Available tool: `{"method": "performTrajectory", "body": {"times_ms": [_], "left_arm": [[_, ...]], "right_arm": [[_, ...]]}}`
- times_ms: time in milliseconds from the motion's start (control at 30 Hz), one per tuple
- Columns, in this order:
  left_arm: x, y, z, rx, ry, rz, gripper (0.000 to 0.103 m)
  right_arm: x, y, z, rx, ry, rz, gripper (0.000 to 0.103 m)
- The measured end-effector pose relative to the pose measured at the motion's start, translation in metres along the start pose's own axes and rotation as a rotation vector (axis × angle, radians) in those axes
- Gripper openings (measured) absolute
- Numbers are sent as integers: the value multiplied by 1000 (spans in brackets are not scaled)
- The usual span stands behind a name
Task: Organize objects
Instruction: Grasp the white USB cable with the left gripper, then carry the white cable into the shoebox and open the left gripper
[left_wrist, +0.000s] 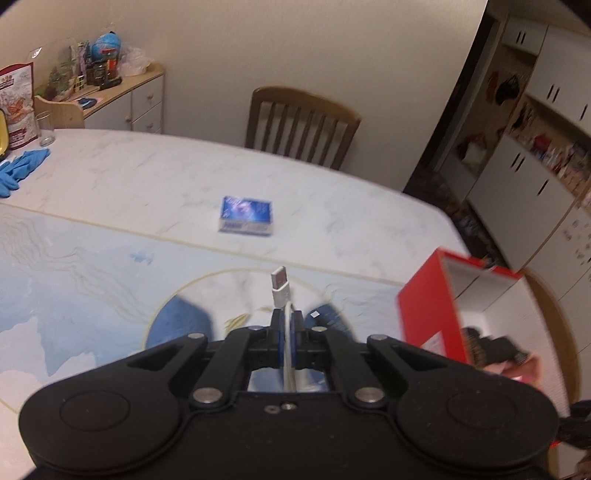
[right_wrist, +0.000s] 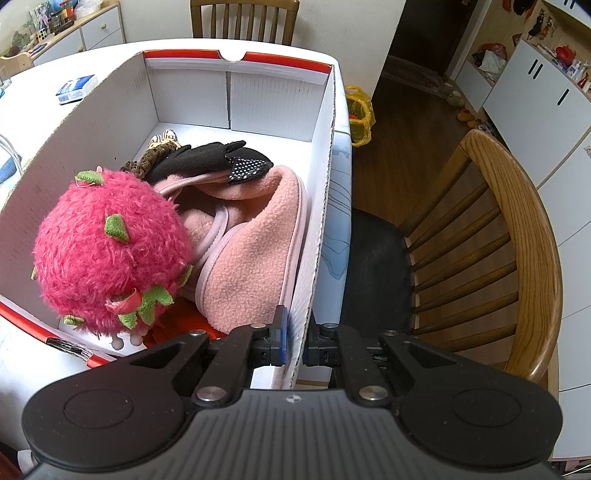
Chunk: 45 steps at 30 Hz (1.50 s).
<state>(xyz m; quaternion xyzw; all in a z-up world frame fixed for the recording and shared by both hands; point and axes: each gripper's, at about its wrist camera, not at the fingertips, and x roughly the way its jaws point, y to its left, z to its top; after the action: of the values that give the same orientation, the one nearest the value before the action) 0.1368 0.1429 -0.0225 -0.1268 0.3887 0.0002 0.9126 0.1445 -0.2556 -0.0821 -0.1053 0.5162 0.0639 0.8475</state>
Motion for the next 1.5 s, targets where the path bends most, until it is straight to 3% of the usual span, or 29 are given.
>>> {"method": "performTrajectory", "body": {"times_ms": [300, 467, 733, 1067, 1233, 1400, 1500], "left_arm": [[-23, -23, 12, -12, -62, -153, 0], [-32, -35, 15, -30, -114, -284, 0], [-39, -72, 19, 43, -158, -426, 0], [-28, -125, 46, 156, -154, -498, 0], [-10, -153, 51, 186, -115, -531, 0], [10, -187, 39, 294, -105, -471, 0], [20, -209, 25, 409, -129, -413, 0]], "right_arm": [[0, 0, 0, 1, -1, 0, 7], [0, 0, 0, 1, -1, 1, 7], [-1, 1, 0, -1, -5, 4, 7], [-1, 1, 0, -10, -13, 11, 7], [-4, -1, -3, -15, -20, 18, 7], [-5, -1, -3, -25, -28, 22, 7], [-6, -2, -4, -32, -32, 25, 7]]}}
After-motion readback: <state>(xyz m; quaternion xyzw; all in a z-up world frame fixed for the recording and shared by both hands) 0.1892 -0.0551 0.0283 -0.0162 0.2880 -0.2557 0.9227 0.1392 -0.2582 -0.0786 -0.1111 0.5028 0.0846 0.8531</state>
